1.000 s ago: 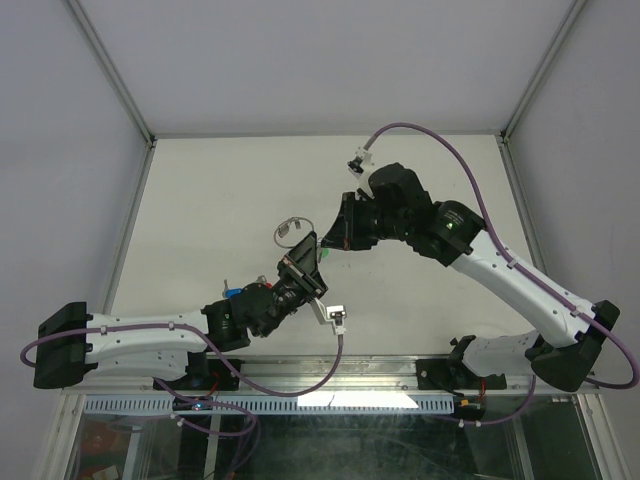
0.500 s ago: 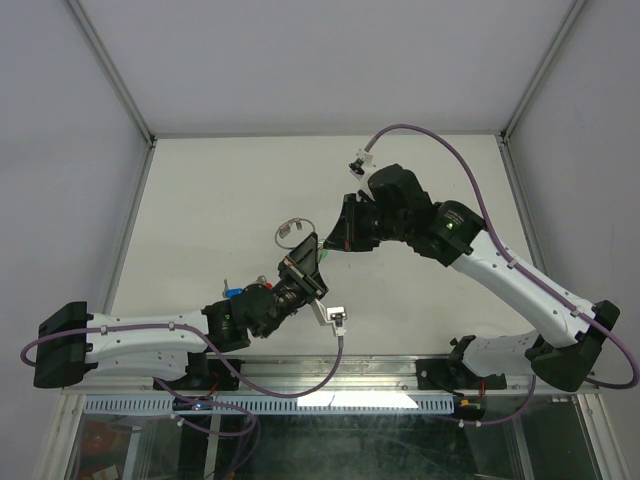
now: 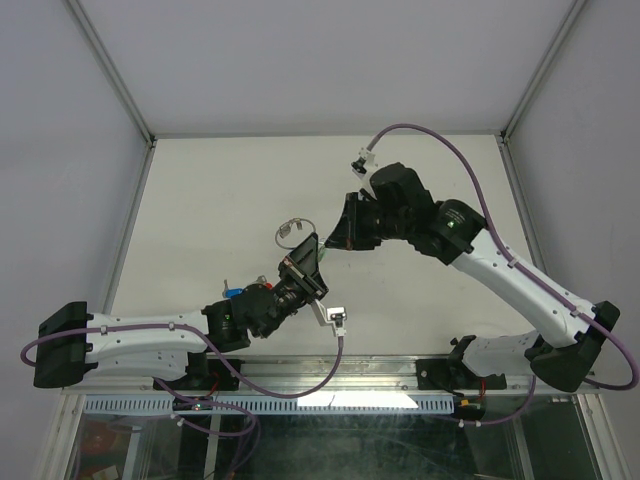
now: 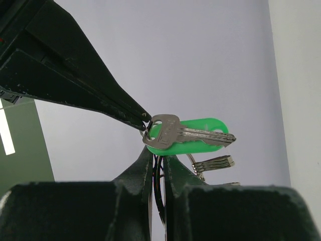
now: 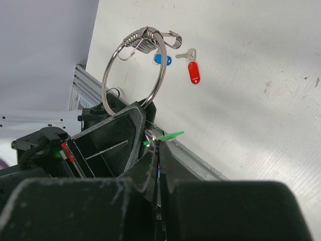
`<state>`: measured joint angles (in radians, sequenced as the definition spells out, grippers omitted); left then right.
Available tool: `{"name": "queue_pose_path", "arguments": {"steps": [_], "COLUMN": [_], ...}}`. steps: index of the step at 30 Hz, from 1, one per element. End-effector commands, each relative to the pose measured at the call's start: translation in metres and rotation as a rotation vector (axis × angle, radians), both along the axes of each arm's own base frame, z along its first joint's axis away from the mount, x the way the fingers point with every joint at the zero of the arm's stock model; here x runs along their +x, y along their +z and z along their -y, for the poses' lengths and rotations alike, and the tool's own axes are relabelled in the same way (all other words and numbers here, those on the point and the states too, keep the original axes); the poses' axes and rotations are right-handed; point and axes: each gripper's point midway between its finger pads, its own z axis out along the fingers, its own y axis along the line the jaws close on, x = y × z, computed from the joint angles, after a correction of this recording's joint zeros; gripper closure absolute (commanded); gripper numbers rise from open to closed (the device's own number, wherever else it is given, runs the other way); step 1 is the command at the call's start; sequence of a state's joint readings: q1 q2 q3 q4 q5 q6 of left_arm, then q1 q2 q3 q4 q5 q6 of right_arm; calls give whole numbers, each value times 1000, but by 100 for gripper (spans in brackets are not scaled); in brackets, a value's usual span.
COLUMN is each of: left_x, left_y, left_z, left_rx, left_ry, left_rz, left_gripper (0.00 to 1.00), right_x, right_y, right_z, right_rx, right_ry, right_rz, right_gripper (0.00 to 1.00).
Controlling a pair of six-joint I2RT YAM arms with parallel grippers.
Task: Put the keys on the keyring
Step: Insert the key onto the keyring.
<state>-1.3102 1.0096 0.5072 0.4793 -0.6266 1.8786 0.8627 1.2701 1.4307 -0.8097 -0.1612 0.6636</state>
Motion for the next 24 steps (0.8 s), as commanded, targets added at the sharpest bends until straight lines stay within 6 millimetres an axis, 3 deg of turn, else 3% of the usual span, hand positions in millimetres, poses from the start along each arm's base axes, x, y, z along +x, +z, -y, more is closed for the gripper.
{"name": "queue_pose_path", "arguments": {"steps": [1,15,21,24], "left_x": [2,2,-1,-7], "left_y": [15,16,24,33], "left_z": [-14,-16,-18,-17], "left_rx": [-58,-75,-157,-246], "left_ry": [52,50,32,-1], "left_rz": [27,23,-5,-51], "left_gripper": [100,100,100,100], "right_x": [1,1,2,3], "right_y": [19,20,43,58], "right_z": [14,16,11,17], "right_rx": [10,28,140,214], "right_ry": [-21,-8,34,16], "right_rz": [43,55,191,300], "right_gripper": [100,100,100,100]}}
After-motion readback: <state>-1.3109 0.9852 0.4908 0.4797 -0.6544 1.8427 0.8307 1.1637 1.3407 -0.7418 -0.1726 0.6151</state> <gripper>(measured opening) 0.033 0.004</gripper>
